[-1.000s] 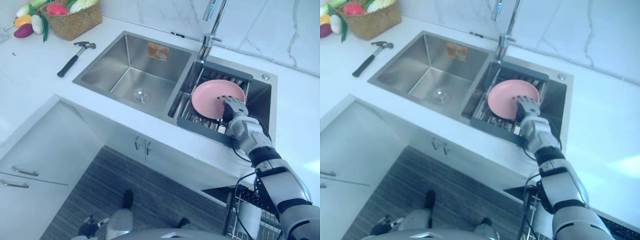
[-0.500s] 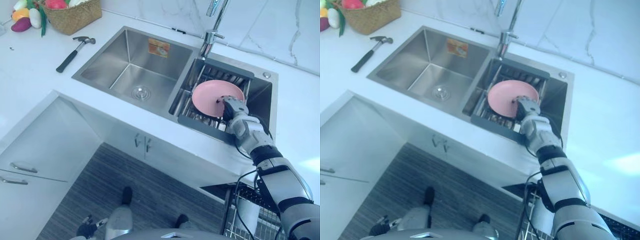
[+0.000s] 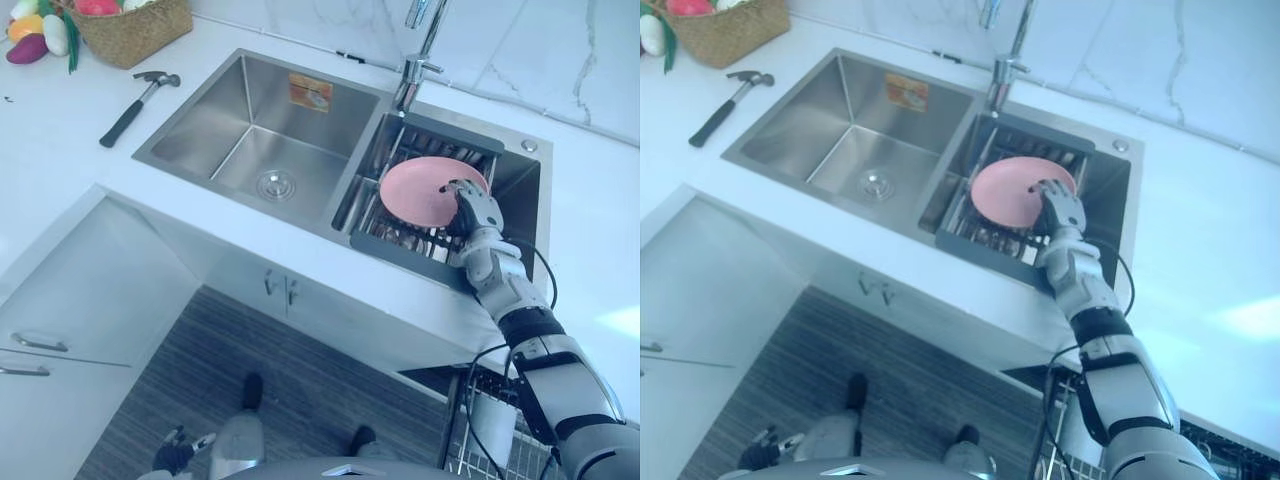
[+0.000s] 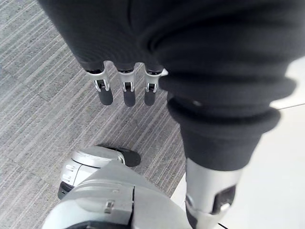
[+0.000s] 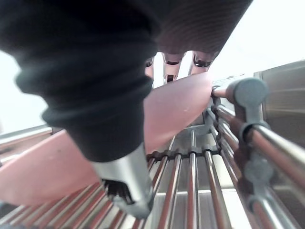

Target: Walk over to the sink, pick up the cup, carry it to the dishwasher, place the cup inside the dishwasher, then close the dishwasher door

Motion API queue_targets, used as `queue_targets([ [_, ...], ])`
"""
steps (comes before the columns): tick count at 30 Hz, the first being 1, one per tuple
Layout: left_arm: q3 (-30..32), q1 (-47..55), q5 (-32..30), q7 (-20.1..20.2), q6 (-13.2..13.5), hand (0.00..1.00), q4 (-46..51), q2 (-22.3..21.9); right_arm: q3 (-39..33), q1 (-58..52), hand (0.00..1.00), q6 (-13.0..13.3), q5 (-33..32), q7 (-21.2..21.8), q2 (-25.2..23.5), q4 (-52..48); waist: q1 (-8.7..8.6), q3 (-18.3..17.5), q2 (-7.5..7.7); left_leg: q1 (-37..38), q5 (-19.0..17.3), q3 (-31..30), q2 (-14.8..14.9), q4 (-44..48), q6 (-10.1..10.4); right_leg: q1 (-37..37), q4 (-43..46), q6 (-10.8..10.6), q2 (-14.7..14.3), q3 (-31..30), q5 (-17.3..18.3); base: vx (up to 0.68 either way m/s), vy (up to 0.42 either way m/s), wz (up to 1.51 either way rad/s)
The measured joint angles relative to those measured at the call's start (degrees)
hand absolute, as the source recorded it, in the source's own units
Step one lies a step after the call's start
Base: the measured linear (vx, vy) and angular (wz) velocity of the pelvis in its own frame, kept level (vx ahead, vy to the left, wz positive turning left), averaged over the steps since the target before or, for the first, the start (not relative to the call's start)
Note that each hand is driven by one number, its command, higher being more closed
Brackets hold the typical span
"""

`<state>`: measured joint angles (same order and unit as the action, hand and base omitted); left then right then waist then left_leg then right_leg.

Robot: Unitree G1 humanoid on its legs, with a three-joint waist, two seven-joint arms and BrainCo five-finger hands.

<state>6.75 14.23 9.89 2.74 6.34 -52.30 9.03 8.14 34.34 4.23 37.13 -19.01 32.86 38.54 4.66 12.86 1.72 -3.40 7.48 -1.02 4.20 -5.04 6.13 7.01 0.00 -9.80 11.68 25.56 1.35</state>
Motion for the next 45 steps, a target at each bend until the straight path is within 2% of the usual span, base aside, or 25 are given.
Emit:
queue_targets([
  [5, 0.5, 0.0, -0.1, -0.5, 1.3, 0.0, 0.1, -0.3, -2.9, -2.6, 1.0, 1.8, -1.5, -1.8, -1.3, -7.5, -0.62, -0.1, 0.21, 1.0, 0.0, 1.3, 0.2, 0.0, 0.0, 0.9, -0.3, 0.0, -0.1, -0.3, 0.0, 0.03, -0.009, -0.05],
  [12, 2.4, 0.2, -1.3, -1.2, 1.7, 0.0, -0.1, -1.1, -4.0, -5.8, 1.0, 4.5, -2.0, -2.6, -3.1, -13.5, -1.63, -1.9, 1.57, 1.7, -0.3, 2.8, 0.5, 0.0, 0.0, 0.8, -0.4, 0.1, -0.2, -1.3, -0.1, -0.02, 0.001, -0.07],
  [19, 3.9, 0.2, -1.9, -1.3, 1.7, 0.0, -0.1, -1.1, -3.5, -6.9, 1.0, 5.6, -2.0, 3.0, -3.1, -15.2, -1.53, -3.2, 2.16, 1.7, -0.3, 3.2, 0.5, 0.0, 0.0, 0.9, -1.0, 0.0, -0.2, -1.6, -0.5, 0.0, 0.001, -0.01],
  [20, 4.0, 0.3, -2.1, -1.3, 1.7, 0.0, -0.1, -1.1, -3.3, -6.9, 0.0, 5.6, -2.0, 3.7, -3.1, -15.2, -1.54, -3.3, 2.17, 1.7, -0.4, 3.2, 0.5, 0.0, 0.0, 0.9, -1.0, 0.0, -0.2, -1.6, -0.5, 0.0, 0.0, 0.0],
  [28, 4.4, 0.3, -2.4, -1.3, 1.5, 0.0, -0.2, -1.2, 0.9, -7.0, 0.0, 5.6, -2.0, 13.0, -3.1, -14.2, -1.48, -4.2, 2.26, 1.7, -0.4, 3.1, 0.4, 0.0, 0.1, 1.0, -1.1, -0.1, -0.2, -1.2, -0.5, 0.0, 0.0, 0.0],
  [31, 4.4, 0.6, -2.9, -1.3, 1.5, 0.0, -0.3, -1.1, 1.2, -6.9, 0.0, 5.5, -1.9, 15.0, -3.1, -11.5, -1.41, -5.1, 2.34, 1.8, -0.4, 2.8, 0.3, 0.0, 0.1, 1.3, -1.2, -0.1, -0.1, -0.8, -0.5, 0.0, 0.0, 0.05],
  [37, 4.4, 1.2, -3.5, -1.3, 1.5, 0.0, -0.7, -1.2, 3.2, -6.9, 0.0, 4.9, -0.4, 15.2, -3.1, -8.5, -1.29, -5.2, 2.33, 2.1, -0.3, 2.6, 0.3, 0.0, 0.0, 1.6, -1.3, -0.1, -0.1, -0.3, -0.5, 0.0, 0.001, 0.02],
  [45, 4.3, 1.2, -4.0, -1.3, 1.1, 0.0, -0.7, -1.2, 3.2, -5.6, 0.0, 0.0, 7.6, 13.5, -3.1, -5.9, -0.76, -5.2, 2.27, 2.0, -0.2, 1.9, 0.0, 0.0, -0.1, 2.0, -1.3, -0.1, -0.1, 0.3, -0.5, 0.0, 0.002, 0.03],
])
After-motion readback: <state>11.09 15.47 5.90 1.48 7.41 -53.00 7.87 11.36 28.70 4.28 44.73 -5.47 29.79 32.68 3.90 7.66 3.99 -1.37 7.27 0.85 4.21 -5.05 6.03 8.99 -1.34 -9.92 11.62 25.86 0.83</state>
